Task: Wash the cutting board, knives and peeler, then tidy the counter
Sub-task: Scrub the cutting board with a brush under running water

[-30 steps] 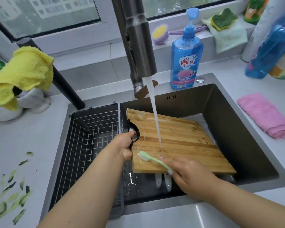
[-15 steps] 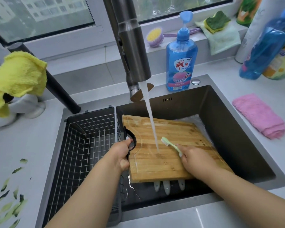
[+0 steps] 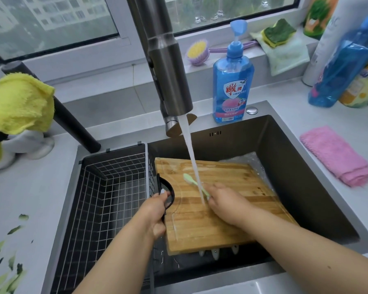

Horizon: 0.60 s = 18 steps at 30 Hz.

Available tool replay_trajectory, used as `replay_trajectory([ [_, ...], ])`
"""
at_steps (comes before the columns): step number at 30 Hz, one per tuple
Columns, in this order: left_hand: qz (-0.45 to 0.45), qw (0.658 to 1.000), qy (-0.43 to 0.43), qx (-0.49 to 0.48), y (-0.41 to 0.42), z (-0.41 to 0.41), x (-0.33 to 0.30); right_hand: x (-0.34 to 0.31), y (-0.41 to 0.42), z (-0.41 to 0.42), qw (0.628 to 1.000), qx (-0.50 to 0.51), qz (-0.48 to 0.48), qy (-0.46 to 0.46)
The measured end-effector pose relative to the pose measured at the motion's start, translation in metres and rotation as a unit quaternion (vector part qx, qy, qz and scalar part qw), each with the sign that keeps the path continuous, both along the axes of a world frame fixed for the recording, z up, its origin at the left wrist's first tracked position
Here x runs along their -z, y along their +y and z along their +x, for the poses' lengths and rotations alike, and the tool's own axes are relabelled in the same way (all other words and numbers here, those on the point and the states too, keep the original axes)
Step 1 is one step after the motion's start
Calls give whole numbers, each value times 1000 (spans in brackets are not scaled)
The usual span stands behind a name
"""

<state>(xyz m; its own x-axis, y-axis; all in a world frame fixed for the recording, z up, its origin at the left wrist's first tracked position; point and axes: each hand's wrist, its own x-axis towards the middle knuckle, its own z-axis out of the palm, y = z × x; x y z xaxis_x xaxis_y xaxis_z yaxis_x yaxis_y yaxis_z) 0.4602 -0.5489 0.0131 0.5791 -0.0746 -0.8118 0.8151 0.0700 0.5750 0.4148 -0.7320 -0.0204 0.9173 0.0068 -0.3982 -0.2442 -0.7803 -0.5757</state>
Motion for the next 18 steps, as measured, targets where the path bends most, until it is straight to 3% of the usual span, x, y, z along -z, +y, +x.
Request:
replay_trajectory([
  [2,1,1000,-11,15,-1,0,0,6,3,18,1000,2,16,-2],
  [6,5,999,-17,28,-1,2,0,20,-18,46,986,123,-105,46],
  [8,7,1000,-14,24,-1,4,-1,17,-9,50,988,124,-78,48],
  [11,7,1000,-13,25,-1,4,-2,17,14,49,995,83,48,11],
  [16,4,1000,-5,18,1,2,-2,21,-3,67,993,94,-53,37],
  [18,2,1000,-9,20,1,1,-1,9,8,70,998,53,9,20],
])
